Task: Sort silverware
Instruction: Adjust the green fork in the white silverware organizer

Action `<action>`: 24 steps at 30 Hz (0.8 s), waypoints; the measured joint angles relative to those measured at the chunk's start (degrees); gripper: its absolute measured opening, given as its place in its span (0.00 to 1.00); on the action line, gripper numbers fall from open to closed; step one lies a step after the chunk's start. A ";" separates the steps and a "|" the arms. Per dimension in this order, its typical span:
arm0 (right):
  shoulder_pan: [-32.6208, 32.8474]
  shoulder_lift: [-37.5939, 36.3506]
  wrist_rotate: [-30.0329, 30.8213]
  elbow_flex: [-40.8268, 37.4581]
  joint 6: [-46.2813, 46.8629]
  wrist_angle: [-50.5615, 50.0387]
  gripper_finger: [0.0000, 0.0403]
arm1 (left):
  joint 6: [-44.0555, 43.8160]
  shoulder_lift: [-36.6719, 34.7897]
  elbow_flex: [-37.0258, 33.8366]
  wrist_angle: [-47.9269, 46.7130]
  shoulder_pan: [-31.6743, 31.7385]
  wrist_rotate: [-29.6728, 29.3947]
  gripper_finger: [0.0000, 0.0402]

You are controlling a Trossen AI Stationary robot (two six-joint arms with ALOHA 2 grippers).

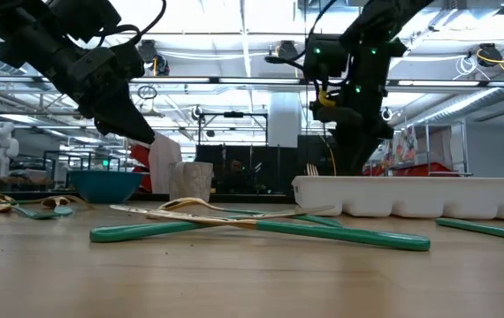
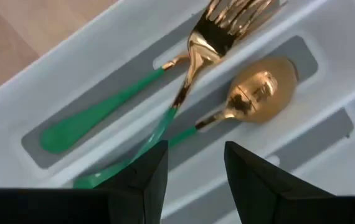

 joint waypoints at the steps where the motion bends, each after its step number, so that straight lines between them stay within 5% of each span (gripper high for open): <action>1: -0.21 0.17 -0.12 -0.40 -0.41 0.70 0.37 | -0.02 0.00 0.00 0.00 0.00 0.00 0.29; 24: -0.59 0.44 -3.33 -6.04 -1.42 9.65 0.37 | -1.31 0.00 0.00 0.24 0.04 -1.08 0.29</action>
